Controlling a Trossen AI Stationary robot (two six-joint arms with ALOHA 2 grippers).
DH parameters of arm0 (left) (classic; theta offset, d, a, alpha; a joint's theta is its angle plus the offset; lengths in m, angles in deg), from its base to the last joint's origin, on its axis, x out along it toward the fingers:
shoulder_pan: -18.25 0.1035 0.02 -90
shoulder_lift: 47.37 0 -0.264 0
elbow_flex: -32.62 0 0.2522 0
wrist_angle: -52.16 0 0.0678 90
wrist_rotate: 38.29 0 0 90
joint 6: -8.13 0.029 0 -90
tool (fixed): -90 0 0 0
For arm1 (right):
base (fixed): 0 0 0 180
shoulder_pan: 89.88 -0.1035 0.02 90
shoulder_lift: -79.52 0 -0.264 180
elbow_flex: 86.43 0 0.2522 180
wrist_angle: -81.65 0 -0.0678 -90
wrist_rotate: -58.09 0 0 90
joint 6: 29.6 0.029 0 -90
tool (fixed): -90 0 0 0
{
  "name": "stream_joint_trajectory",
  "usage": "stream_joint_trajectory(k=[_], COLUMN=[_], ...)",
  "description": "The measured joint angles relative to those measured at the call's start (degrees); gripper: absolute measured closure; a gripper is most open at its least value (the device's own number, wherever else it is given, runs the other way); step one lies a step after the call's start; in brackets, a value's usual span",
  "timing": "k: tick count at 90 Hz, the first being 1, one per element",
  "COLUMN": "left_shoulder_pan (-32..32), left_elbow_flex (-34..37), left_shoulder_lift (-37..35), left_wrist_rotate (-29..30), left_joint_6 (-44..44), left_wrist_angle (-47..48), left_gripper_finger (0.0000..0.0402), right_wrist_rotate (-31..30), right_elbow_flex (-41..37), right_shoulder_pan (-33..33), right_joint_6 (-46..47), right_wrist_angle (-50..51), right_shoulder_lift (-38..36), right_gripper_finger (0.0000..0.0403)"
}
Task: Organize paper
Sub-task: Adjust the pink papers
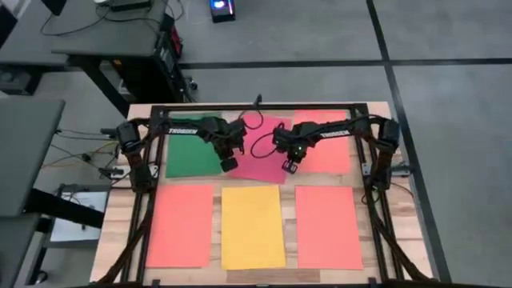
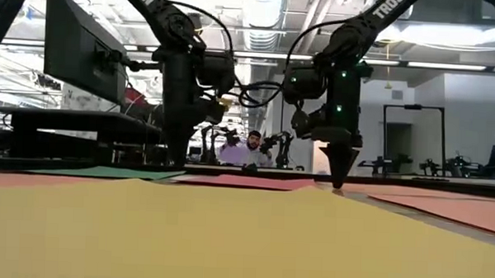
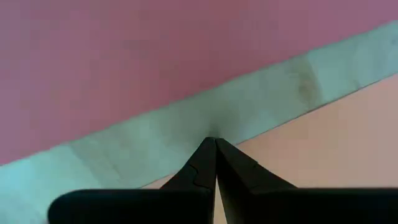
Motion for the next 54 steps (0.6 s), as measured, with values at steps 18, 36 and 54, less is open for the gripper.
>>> stream_joint_trajectory(k=[18,36,54], left_shoulder_pan=[-1.61,-2.88,-4.11], left_elbow_flex=[0.02,0.02,0.07], left_shoulder_lift=[0.0,0.0,2.46], left_wrist_rotate=[0.04,0.04,-0.31], left_joint_6=[-1.61,-1.67,-1.36], left_wrist_angle=[1.52,2.02,2.32], left_gripper_finger=[0.0402,0.0402,0.0402], right_wrist_rotate=[0.51,1.49,2.12], right_elbow_flex=[0.0,-0.8,-1.99], right_shoulder_pan=[-3.6,-6.17,-6.85], right_joint_6=[1.83,3.29,5.02], right_wrist_angle=[-0.09,-2.61,-4.31], right_shoulder_lift=[0.0,-0.11,-0.35], right_gripper_finger=[0.0403,0.0403,0.0403])
